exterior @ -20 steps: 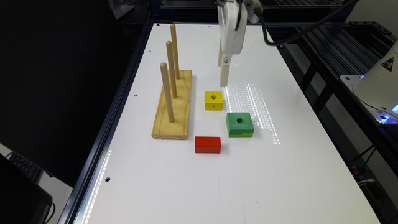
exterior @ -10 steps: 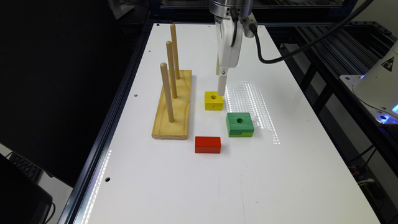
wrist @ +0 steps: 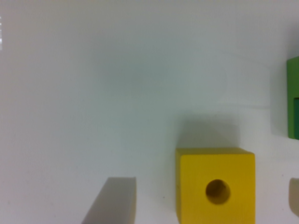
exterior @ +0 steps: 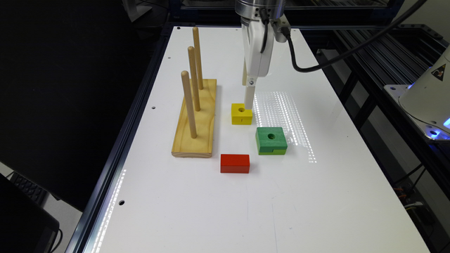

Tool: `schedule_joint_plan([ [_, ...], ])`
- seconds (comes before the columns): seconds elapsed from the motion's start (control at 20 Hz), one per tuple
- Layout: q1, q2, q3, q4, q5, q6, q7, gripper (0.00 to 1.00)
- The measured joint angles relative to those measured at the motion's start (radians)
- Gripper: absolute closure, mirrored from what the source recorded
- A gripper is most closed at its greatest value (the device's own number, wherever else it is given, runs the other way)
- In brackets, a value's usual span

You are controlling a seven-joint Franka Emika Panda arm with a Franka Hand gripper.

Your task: Pick up yellow block.

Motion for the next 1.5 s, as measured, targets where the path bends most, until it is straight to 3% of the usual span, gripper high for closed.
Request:
schedule_joint_plan([
  [0.45, 0.000, 0.112, 0.000, 0.011, 0.0000, 0.097, 0.000, 0.00],
  [0.85, 0.001, 0.122, 0.002, 0.030, 0.0000, 0.098, 0.000, 0.00],
  [1.5, 0.002, 0.150, 0.004, 0.031, 0.0000, 0.112, 0.000, 0.00],
])
